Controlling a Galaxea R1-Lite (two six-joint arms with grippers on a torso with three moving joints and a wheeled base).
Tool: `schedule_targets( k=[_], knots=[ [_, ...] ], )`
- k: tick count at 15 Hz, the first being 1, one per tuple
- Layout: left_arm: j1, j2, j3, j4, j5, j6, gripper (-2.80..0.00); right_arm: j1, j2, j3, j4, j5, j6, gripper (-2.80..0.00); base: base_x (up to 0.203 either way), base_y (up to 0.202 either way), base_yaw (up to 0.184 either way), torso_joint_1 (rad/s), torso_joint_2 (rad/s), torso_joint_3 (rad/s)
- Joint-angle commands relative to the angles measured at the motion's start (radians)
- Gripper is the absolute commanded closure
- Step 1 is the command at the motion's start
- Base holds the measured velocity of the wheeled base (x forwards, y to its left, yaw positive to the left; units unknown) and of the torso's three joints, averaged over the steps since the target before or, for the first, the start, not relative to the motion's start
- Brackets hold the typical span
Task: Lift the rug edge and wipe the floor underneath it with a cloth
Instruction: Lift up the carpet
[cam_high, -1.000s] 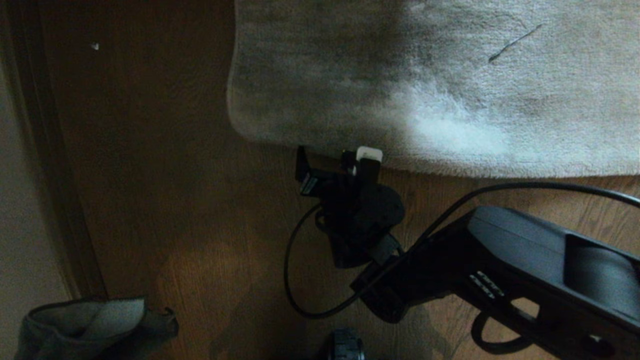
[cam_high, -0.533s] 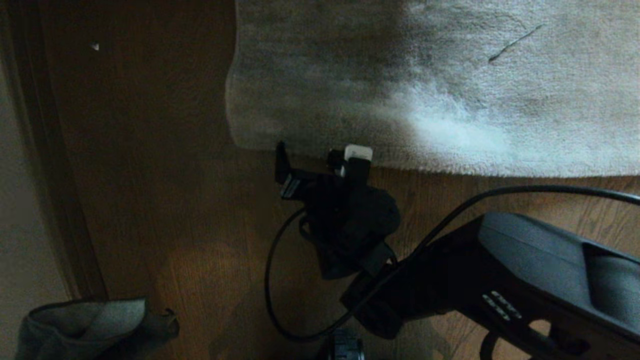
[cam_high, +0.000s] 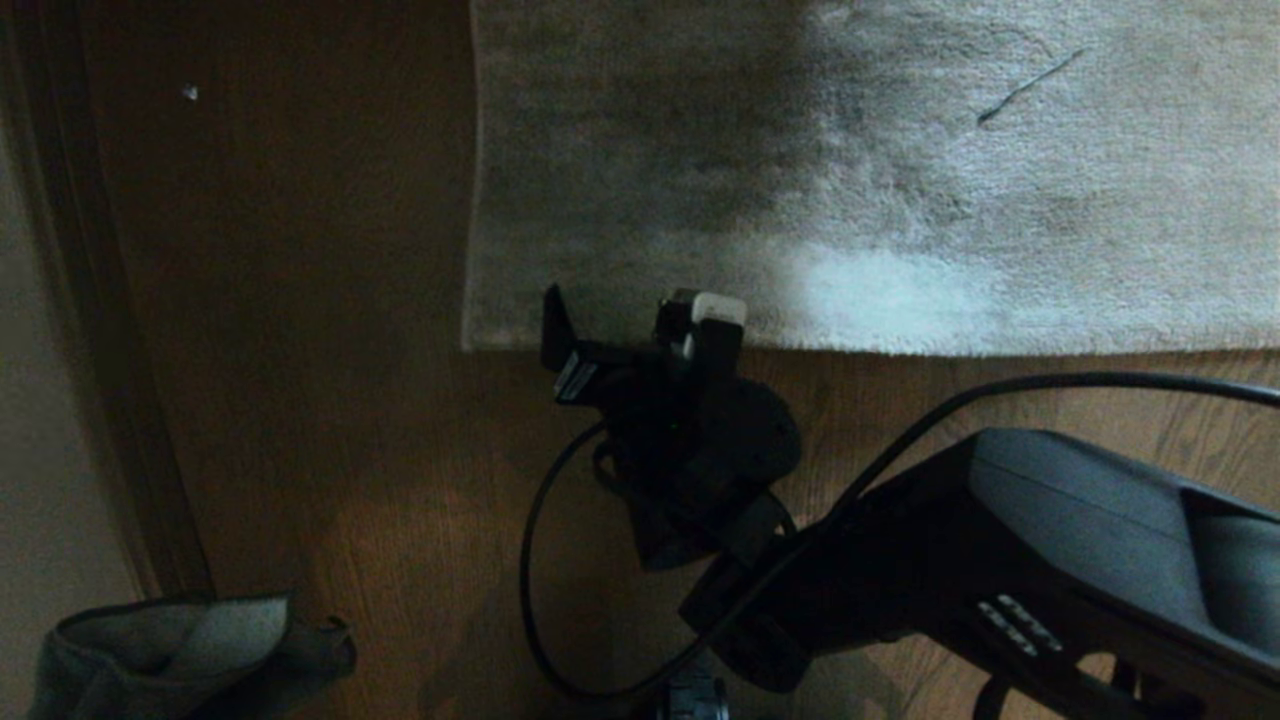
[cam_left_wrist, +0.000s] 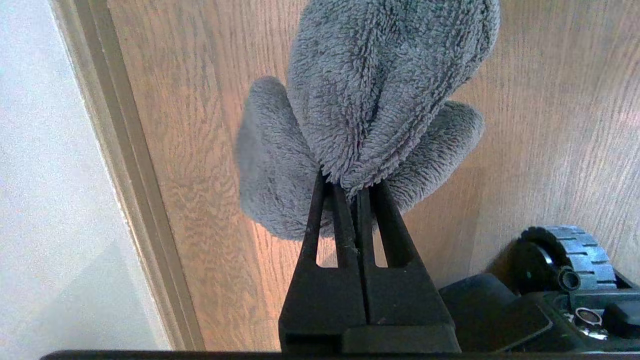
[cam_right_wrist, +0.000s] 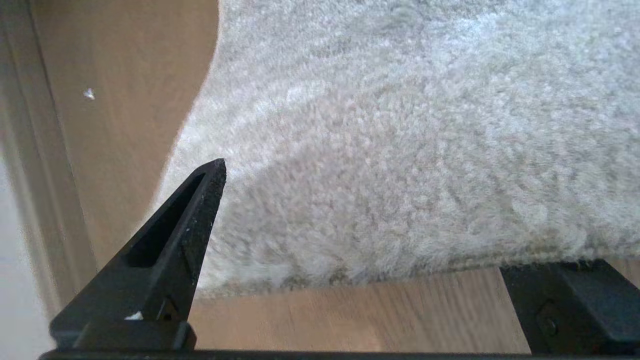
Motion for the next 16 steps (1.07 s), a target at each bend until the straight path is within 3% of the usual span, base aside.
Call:
schedule_targets(
  k=[1, 10, 16],
  knots=[
    [0.000, 0.000, 0.000, 0.000, 0.000, 0.000, 0.00, 0.002, -0.004, 0.003, -0.048, -0.006, 0.018, -2.80, 0.000, 0.000, 0.000, 0.000, 0.00, 0.000],
    [0.000, 0.000, 0.000, 0.000, 0.000, 0.000, 0.00, -0.012, 0.036, 0.016, -0.048, -0.036, 0.129, -2.80, 0.000, 0.000, 0.000, 0.000, 0.00, 0.000],
    [0.000, 0.000, 0.000, 0.000, 0.000, 0.000, 0.00, -0.117, 0.057, 0.014, -0.048, -0.036, 0.190, -2.80, 0.000, 0.000, 0.000, 0.000, 0.00, 0.000]
  ],
)
